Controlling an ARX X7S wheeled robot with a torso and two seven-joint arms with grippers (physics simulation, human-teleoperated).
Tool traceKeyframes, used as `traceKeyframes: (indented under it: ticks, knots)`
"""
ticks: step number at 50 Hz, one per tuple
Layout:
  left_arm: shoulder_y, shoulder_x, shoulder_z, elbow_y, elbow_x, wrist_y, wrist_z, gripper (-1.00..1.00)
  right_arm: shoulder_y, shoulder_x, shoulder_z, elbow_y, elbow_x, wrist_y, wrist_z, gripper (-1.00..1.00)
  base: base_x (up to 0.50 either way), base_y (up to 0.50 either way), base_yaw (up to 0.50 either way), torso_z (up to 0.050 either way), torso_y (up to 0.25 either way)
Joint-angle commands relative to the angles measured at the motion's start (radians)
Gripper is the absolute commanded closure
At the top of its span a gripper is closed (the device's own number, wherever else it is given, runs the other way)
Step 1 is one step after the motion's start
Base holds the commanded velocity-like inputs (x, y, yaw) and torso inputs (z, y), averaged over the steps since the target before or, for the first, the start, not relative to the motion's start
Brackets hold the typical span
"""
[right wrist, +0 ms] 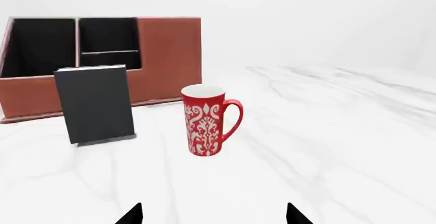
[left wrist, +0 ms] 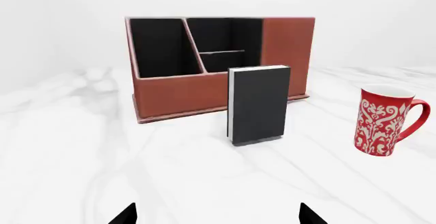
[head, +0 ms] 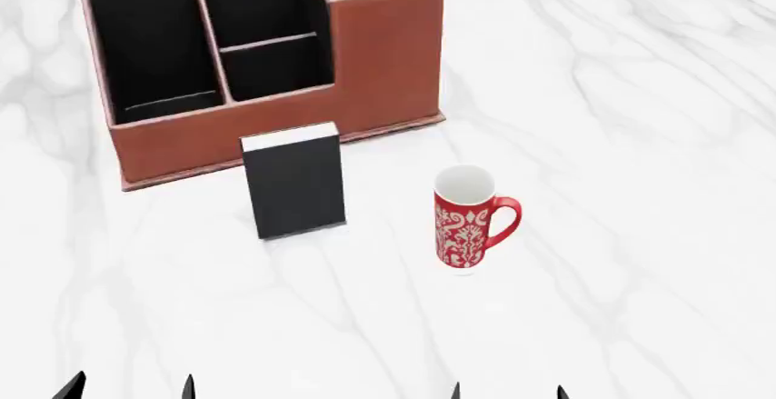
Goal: Pick up the book and place it in the front compartment of the caddy.
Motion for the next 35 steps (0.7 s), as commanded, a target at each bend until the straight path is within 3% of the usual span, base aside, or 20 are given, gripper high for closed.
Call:
traceKeyframes:
  ticks: [1, 21, 22, 23, 24, 25, 26, 35]
  knots:
    - [0.001, -0.017, 0.017, 0.009, -0.015, -0.006, -0.018, -1.00, -0.003, 0.015, -0.015, -0.003, 0.030, -0.002, 0.015, -1.00, 0.00, 0.00, 0.00, 0.000, 0.000]
    - [0.002, -0.059, 0.071, 0.024, -0.055, -0.025, -0.069, -1.00, 0.004, 0.062, -0.054, -0.007, 0.095, 0.024, 0.056, -1.00, 0.00, 0.00, 0.00, 0.000, 0.000]
    - [-0.210, 0.000, 0.254, -0.300, 0.020, 0.300, -0.177, -1.00, -0.242, 0.000, -0.300, 0.300, 0.300, -0.300, 0.300, -1.00, 0.00, 0.00, 0.00, 0.000, 0.000]
    - [-0.060, -0.150, 0.188, -0.150, -0.130, 0.150, -0.189, -1.00, -0.092, 0.150, -0.379, 0.150, 0.352, -0.150, 0.343, -1.00, 0.00, 0.00, 0.00, 0.000, 0.000]
    - [0.002, -0.010, 0.038, 0.000, 0.006, 0.000, -0.039, -1.00, 0.004, 0.009, -0.229, 0.001, 0.202, 0.000, 0.193, -1.00, 0.00, 0.00, 0.00, 0.000, 0.000]
    - [0.002, -0.014, 0.025, 0.004, 0.003, -0.016, -0.033, -1.00, 0.008, 0.012, -0.079, 0.030, 0.070, 0.013, 0.043, -1.00, 0.00, 0.00, 0.00, 0.000, 0.000]
    - [0.003, -0.018, 0.032, 0.003, -0.002, -0.015, -0.039, -1.00, 0.009, 0.017, -0.006, 0.036, 0.087, 0.019, -0.002, -1.00, 0.00, 0.00, 0.00, 0.000, 0.000]
    - [0.004, -0.044, 0.070, -0.012, -0.030, -0.016, -0.066, -1.00, 0.014, 0.038, -0.035, 0.057, 0.128, 0.022, 0.031, -1.00, 0.00, 0.00, 0.00, 0.000, 0.000]
